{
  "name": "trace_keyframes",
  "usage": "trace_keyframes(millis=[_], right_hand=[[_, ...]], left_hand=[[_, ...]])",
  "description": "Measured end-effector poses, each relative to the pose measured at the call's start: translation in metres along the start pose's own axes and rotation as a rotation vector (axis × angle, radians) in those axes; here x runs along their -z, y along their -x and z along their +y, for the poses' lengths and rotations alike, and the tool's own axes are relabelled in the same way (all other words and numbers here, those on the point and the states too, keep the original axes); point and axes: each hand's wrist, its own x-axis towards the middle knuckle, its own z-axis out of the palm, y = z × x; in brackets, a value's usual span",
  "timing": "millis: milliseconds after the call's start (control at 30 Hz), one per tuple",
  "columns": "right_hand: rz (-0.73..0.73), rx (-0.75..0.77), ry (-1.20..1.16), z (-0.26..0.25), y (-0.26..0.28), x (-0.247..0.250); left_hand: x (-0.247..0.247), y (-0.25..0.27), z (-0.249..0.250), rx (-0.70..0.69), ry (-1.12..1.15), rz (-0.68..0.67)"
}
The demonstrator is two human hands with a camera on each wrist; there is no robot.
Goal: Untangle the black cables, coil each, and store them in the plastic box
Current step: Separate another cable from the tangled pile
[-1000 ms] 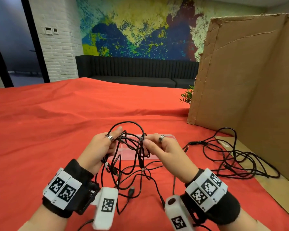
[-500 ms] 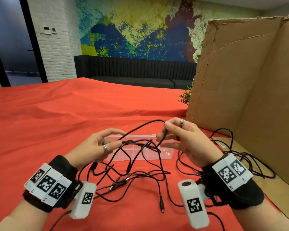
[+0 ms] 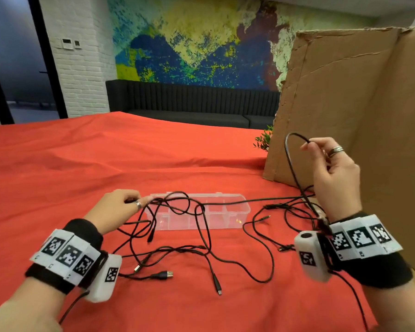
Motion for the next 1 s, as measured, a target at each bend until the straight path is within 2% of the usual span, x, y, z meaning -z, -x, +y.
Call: trace_keyframes(millis=[67,133,233,300,433,467,500,567,600,633,667,733,800,900,933,1000], right_hand=[[-0.02,0.074,0.139,0.004,0.0,0.005],[-0.058,0.071,0.251,0.013,-0.001,0.012],[-0.166,-0.02,0.408,0.033,-0.002,0.02],[-0.279,-0.086,0.478,0.044,0.004,0.018],[-0.582,-0.171,0.531,0.055,0.023,0.002],[-0.624,-0.163,0.567,0.054,0.027,-0.002],[-0.602,-0.121,0.601,0.051,0.031,-0.008],[-0.453,0.015,0.569,0.036,0.039,-0.02],[-0.438,0.074,0.504,0.021,0.044,-0.029],[-0.516,0.074,0.404,0.005,0.048,-0.037],[-0.652,0.015,0.291,-0.01,0.052,-0.047],[-0.968,-0.176,0.076,-0.032,0.062,-0.067],[-1.15,-0.213,-0.028,-0.038,0.071,-0.08],[-1.164,-0.234,-0.062,-0.039,0.075,-0.086],[-1.134,-0.25,-0.082,-0.041,0.075,-0.087],[-1.049,-0.257,-0.139,-0.048,0.073,-0.087]], left_hand=[[0.006,-0.006,-0.003,0.019,0.031,0.05],[0.014,-0.009,-0.01,0.05,0.033,0.077],[0.02,-0.009,-0.018,0.119,0.05,0.115],[0.018,-0.008,-0.017,0.116,0.115,0.109],[0.011,-0.008,-0.005,0.122,0.513,0.116],[0.011,-0.007,0.0,0.121,0.623,0.116],[0.01,-0.006,0.004,0.11,0.709,0.117],[0.009,-0.003,0.014,0.06,0.802,0.113],[0.007,0.0,0.023,0.03,0.828,0.102],[0.006,0.003,0.031,0.004,0.844,0.1],[0.004,0.005,0.038,-0.017,0.856,0.11],[0.0,0.007,0.048,-0.028,0.854,0.129],[-0.003,0.008,0.048,-0.029,0.754,0.134],[-0.006,0.01,0.041,-0.071,0.266,0.182],[-0.007,0.013,0.045,-0.14,0.19,0.197],[-0.01,0.02,0.06,-0.308,0.29,0.078]])
